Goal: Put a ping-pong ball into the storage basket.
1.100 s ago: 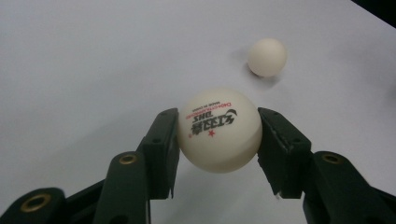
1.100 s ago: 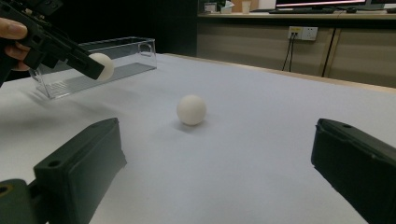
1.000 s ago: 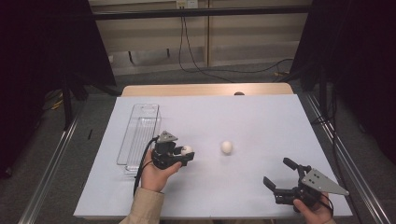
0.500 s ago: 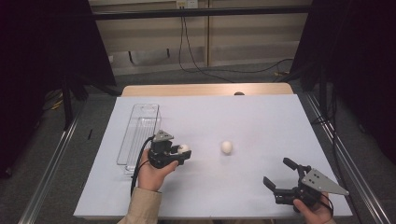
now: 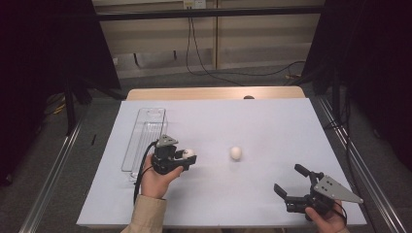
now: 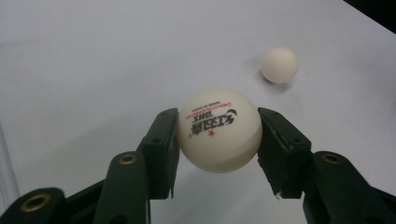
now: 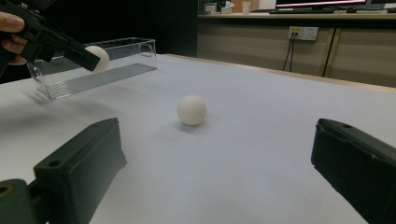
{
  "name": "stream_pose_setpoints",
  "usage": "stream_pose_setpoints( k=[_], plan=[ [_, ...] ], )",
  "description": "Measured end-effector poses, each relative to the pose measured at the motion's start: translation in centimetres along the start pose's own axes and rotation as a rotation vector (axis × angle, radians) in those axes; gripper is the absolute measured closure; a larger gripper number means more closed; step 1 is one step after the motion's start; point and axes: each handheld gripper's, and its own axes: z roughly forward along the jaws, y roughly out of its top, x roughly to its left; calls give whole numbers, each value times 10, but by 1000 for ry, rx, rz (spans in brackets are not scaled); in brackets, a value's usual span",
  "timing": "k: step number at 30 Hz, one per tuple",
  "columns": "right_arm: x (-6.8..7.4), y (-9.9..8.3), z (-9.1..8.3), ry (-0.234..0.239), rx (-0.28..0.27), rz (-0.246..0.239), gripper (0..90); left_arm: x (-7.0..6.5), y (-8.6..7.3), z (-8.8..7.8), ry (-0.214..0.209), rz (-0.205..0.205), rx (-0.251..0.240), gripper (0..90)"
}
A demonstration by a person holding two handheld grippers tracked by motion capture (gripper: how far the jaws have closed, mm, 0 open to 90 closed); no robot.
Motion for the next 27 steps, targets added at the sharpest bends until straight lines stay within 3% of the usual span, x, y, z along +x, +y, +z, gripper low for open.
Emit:
stream_pose_setpoints(
  k=[27],
  plan=[
    [0,0,0,3,2,-10,15,10,0,-11,35,-15,-13,510]
  ],
)
